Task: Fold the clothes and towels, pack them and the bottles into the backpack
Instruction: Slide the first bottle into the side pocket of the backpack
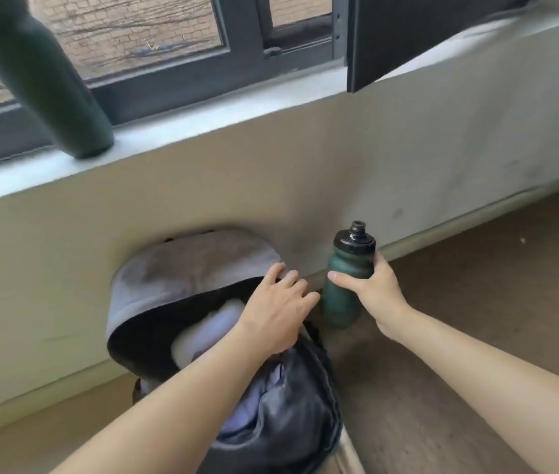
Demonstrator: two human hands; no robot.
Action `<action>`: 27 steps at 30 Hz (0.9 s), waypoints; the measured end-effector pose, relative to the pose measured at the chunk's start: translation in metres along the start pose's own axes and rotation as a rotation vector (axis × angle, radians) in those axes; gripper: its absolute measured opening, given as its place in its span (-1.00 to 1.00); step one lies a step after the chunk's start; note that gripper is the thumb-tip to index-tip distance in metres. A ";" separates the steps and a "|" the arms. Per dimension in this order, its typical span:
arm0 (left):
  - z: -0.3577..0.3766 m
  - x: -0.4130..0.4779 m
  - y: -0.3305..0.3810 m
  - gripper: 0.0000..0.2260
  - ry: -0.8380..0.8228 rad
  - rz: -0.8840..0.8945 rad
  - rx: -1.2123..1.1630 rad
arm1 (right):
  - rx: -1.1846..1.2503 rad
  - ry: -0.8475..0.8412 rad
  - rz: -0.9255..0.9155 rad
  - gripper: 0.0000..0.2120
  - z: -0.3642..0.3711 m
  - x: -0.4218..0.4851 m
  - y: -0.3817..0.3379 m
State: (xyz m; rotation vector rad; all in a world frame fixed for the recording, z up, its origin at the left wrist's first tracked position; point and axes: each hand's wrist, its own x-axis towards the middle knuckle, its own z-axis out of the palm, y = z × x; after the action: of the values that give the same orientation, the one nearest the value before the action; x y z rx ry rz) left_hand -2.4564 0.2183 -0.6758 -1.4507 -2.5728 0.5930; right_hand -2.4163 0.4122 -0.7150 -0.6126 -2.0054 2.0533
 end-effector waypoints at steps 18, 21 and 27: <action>0.035 0.018 0.001 -0.17 0.144 -0.553 -1.360 | -0.152 -0.236 -0.085 -0.44 0.038 -0.009 0.004; 0.045 0.018 -0.001 -0.33 0.295 -0.677 -1.434 | 0.019 -0.339 0.074 -0.45 0.033 0.003 0.003; 0.038 0.014 0.003 -0.42 0.420 -0.886 -1.413 | -0.447 -0.179 0.310 -0.73 0.027 0.005 0.060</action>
State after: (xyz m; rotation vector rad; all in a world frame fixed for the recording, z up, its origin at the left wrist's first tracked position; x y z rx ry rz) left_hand -2.4728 0.2207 -0.7130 -0.1831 -2.7228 -1.6472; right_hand -2.4243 0.3863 -0.7756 -0.8961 -2.6537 1.8706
